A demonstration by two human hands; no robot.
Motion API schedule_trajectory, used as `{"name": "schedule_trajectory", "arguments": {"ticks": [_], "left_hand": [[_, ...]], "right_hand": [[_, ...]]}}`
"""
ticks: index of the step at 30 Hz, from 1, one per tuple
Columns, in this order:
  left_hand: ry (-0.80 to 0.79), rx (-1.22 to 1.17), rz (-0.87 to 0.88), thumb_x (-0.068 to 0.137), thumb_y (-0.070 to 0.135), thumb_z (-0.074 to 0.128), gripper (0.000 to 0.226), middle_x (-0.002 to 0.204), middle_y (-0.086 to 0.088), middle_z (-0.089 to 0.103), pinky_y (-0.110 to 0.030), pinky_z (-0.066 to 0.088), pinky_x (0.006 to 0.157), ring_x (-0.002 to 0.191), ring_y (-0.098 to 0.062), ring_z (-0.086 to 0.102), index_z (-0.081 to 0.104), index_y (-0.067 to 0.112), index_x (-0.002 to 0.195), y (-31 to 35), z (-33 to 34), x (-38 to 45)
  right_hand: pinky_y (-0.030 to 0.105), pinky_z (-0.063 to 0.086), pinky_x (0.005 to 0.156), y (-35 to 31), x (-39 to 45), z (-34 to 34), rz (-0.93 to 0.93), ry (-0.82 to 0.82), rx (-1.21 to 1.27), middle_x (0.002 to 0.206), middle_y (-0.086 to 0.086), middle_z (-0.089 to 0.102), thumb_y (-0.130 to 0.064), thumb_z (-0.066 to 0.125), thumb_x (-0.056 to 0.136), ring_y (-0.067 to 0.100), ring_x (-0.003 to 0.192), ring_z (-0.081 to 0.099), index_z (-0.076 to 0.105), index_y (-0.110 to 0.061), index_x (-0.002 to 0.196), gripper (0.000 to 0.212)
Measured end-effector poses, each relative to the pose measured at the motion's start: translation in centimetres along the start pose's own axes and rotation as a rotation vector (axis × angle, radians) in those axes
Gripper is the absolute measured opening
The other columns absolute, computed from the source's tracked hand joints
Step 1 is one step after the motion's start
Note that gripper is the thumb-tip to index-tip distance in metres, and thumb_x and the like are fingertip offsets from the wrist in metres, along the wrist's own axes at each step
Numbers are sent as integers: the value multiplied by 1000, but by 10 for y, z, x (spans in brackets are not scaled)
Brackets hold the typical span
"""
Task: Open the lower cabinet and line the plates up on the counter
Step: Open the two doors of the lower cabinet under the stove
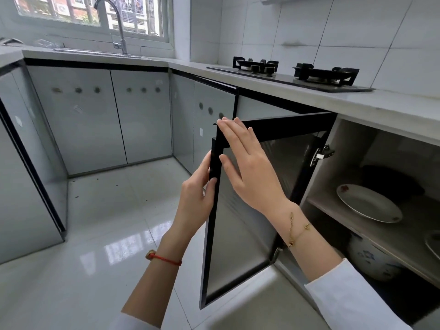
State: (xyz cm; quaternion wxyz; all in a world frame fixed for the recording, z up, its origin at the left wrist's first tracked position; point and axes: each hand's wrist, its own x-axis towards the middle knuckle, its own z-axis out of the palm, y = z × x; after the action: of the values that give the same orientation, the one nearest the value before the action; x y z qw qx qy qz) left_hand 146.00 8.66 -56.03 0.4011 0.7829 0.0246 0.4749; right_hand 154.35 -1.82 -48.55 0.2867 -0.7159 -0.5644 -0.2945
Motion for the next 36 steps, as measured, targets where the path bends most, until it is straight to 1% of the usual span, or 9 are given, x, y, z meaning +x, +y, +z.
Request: {"name": "schedule_trajectory", "arguments": {"ticks": [4, 5, 8, 11, 14, 19, 25, 30, 36], "left_hand": [[85, 92, -31, 88, -7, 55, 67, 144, 8, 51, -3, 39, 93, 109, -1, 61, 38, 17, 147, 10, 2, -2], [141, 144, -41, 86, -6, 60, 66, 144, 5, 51, -4, 38, 96, 113, -2, 58, 41, 16, 146, 14, 3, -3], [317, 235, -17, 87, -1, 63, 61, 146, 2, 49, -24, 36, 113, 136, -7, 43, 45, 14, 143, 28, 9, -9], [389, 294, 148, 92, 0, 58, 49, 146, -1, 49, -32, 35, 114, 140, -14, 39, 48, 9, 139, 42, 18, -14], [274, 242, 266, 94, 2, 57, 45, 145, -3, 49, -35, 36, 114, 141, -16, 39, 49, 7, 138, 52, 30, -15], [126, 119, 279, 92, 4, 61, 47, 144, -5, 50, -40, 40, 111, 139, -16, 40, 50, 5, 137, 66, 57, -8], [-44, -8, 234, 92, 10, 62, 47, 142, -1, 52, -36, 38, 112, 137, -11, 43, 51, 10, 138, 85, 103, -4], [-202, -96, 204, 92, 17, 63, 46, 138, 1, 56, -32, 40, 110, 133, -8, 46, 51, 13, 137, 105, 151, -2], [-372, -176, 199, 93, 21, 62, 50, 139, 9, 53, -17, 36, 109, 131, -1, 46, 46, 20, 141, 130, 213, -6]], "right_hand": [[37, 13, 123, 2, -4, -8, -16, -32, -16, 158, -5, 24, -23, 46, 99, 9, 148, 10, 21, -18, 151, 58], [37, 13, 123, 2, -5, -11, -17, -38, -18, 158, -5, 23, -23, 46, 99, 9, 148, 10, 21, -18, 152, 58], [37, 14, 122, 2, -13, -20, 2, -41, -24, 158, -3, 24, -24, 45, 99, 9, 148, 12, 23, -16, 151, 57], [36, 18, 122, 5, -24, -34, 60, -2, -33, 157, 0, 28, -23, 46, 99, 10, 148, 16, 26, -14, 150, 56], [35, 22, 120, 14, -38, -51, 140, 25, -73, 155, 0, 30, -25, 47, 99, 11, 147, 19, 29, -17, 149, 54], [35, 24, 119, 32, -66, -82, 217, 35, -186, 152, -4, 35, -28, 45, 100, 10, 145, 21, 31, -20, 148, 51], [26, 22, 118, 55, -108, -125, 332, 85, -316, 150, -8, 37, -29, 46, 99, 6, 142, 26, 33, -21, 147, 50], [30, 27, 117, 74, -146, -165, 449, 108, -413, 149, -6, 38, -30, 42, 99, 7, 140, 28, 33, -21, 147, 50], [25, 24, 116, 94, -186, -210, 554, 117, -558, 149, -6, 38, -27, 43, 99, 10, 139, 30, 35, -20, 146, 49]]}}
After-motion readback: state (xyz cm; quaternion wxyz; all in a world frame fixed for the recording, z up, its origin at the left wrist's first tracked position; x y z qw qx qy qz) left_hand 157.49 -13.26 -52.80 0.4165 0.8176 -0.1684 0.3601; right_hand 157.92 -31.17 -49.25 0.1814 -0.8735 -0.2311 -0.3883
